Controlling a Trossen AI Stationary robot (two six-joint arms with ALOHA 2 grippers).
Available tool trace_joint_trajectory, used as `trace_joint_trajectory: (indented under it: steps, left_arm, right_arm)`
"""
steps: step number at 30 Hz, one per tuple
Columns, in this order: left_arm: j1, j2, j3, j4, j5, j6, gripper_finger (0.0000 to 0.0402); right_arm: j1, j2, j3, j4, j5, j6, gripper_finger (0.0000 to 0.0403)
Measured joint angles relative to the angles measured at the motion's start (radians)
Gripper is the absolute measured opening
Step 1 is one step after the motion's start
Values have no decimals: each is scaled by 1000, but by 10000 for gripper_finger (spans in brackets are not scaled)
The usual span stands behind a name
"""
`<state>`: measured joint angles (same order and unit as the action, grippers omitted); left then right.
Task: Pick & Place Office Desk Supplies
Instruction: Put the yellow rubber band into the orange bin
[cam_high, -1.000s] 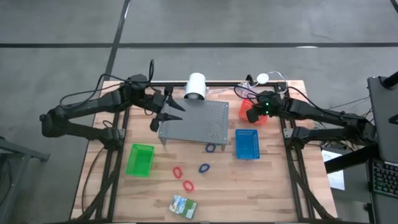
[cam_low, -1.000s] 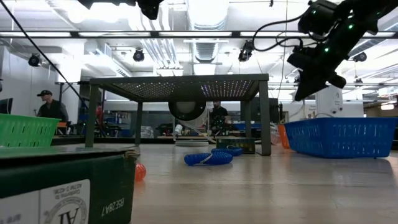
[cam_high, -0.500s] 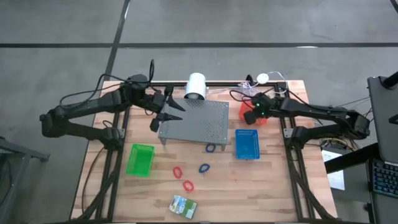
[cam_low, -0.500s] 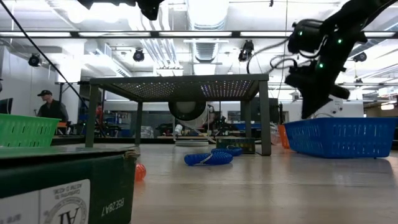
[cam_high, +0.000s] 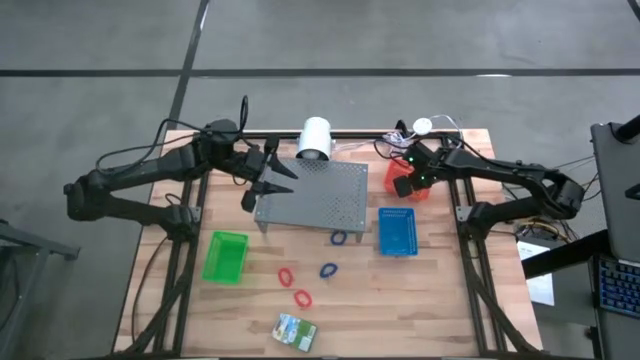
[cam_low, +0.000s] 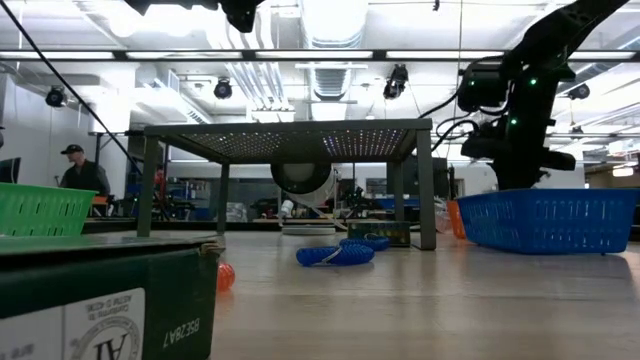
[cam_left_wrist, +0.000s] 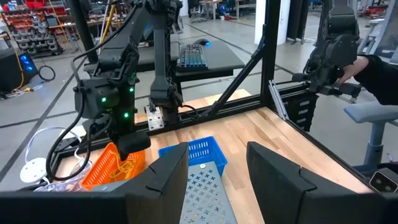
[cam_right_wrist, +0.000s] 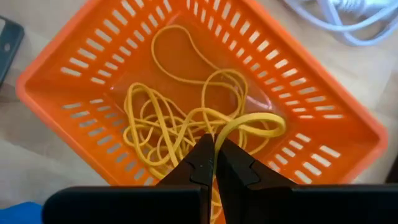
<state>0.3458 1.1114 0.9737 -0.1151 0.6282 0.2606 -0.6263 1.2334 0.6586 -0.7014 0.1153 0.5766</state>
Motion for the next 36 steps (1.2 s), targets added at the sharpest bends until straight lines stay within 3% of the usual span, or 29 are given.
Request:
trace_joint_trajectory:
  steps: [14, 36]
  left_arm:
    - [0, 0, 0, -1, 0, 0, 165]
    - [0, 0, 0, -1, 0, 0, 165]
  right_arm:
    - [-5, 77, 26, 2, -7, -33, 8]
    - [-5, 77, 36, 1, -19, -1, 17]
